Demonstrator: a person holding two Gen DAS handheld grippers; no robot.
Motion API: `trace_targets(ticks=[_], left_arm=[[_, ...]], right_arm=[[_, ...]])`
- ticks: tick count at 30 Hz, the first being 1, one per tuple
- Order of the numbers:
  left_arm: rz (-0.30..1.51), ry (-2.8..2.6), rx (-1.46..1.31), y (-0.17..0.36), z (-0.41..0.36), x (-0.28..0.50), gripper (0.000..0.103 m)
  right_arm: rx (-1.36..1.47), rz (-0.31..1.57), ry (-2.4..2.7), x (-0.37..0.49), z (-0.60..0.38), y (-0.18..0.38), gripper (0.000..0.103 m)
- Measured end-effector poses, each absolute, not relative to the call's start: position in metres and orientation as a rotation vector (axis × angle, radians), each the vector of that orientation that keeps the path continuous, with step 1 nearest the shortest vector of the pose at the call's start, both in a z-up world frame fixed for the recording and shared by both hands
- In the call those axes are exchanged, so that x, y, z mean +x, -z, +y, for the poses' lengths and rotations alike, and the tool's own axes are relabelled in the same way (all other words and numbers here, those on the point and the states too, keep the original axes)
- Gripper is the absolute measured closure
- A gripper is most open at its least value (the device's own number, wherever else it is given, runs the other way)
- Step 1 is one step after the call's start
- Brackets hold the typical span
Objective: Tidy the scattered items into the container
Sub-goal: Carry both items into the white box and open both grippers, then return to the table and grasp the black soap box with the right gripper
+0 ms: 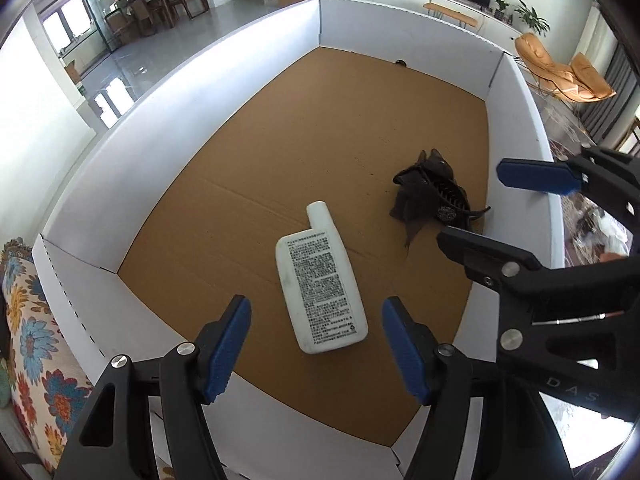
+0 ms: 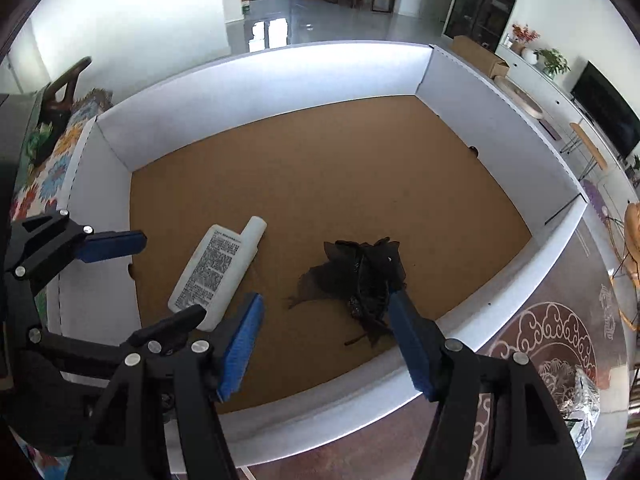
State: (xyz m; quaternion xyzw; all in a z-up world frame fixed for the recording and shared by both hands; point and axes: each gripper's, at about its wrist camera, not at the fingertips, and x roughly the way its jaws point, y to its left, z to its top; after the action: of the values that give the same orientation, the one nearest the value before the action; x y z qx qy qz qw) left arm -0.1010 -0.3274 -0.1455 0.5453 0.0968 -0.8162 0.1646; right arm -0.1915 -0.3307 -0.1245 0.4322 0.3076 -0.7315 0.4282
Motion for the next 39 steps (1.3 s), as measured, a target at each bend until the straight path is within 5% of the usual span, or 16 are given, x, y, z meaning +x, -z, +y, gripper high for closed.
trace_targets(ticks=[5,7,16,27,34,39], left_arm=[[0.314,2.428,1.529,0.128,-0.304,-0.092,0.032],[0.252,2.462,1.459,0.116,-0.307,-0.095,0.000],[0.026,2.524,1.543,0.133,-0.286,-0.117,0.000],[0.096,2.564,1.343,0.105,-0.287,-0.105,0.000],[0.066,2.947,1.170,0.041,-0.191,-0.066,0.000],[0.086,3.074,1.404,0.079,-0.098,-0.067,0.000]], right_arm=[[1.068,0.730,1.812,-0.195,-0.302,0.119,0.038],[1.037,0.580,1.886,-0.206,-0.279,0.111,0.037],[0.909,0.299,2.124,-0.173,-0.191,0.082,0.037],[0.888,0.125,2.291,-0.101,-0.053,0.085,0.037],[1.102,-0.016,2.527,-0.088,0.129,0.136,0.037],[1.097,0.134,2.536,-0.084,0.207,0.143,0.037]])
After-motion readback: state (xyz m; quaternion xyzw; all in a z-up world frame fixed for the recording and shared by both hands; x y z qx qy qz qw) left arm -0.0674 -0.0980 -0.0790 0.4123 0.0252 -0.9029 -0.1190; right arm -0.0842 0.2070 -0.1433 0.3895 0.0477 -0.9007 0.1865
